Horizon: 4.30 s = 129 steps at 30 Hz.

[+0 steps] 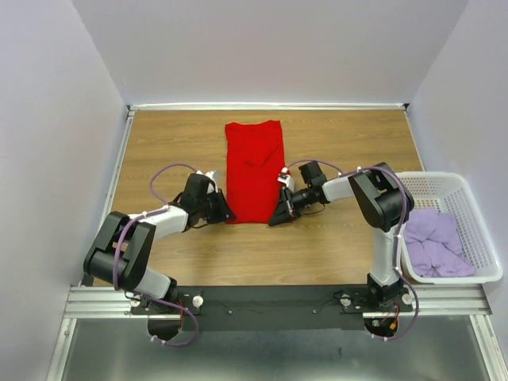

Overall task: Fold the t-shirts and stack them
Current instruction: Fold the tshirt

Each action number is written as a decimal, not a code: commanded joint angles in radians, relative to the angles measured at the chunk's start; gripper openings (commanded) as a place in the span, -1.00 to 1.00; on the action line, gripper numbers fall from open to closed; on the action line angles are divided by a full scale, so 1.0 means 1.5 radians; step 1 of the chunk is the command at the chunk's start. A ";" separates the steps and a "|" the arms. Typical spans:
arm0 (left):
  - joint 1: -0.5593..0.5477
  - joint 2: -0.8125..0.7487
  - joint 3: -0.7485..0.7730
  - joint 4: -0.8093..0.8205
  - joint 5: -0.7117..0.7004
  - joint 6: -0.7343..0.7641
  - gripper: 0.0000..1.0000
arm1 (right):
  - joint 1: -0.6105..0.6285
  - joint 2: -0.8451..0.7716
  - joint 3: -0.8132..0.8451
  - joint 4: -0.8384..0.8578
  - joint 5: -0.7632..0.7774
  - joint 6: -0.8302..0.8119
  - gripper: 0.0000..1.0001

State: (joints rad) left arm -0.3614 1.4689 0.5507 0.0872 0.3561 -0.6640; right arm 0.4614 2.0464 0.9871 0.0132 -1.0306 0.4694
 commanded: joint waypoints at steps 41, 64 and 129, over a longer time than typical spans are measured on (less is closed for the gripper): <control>-0.008 -0.241 0.026 -0.224 -0.204 0.044 -0.14 | 0.085 -0.055 0.059 0.038 0.181 0.007 -0.27; -0.095 -0.162 0.083 -0.273 -0.300 0.041 0.43 | 0.094 -0.217 0.084 -0.405 0.736 0.073 0.26; -0.226 0.062 0.171 -0.332 -0.385 -0.057 0.04 | 0.164 -0.100 0.026 -0.432 0.815 0.127 -0.99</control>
State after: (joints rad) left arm -0.6903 1.5227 0.8078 -0.3985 -0.1741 -0.7166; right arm 0.6945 1.7924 1.1069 -0.5694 0.1284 0.6796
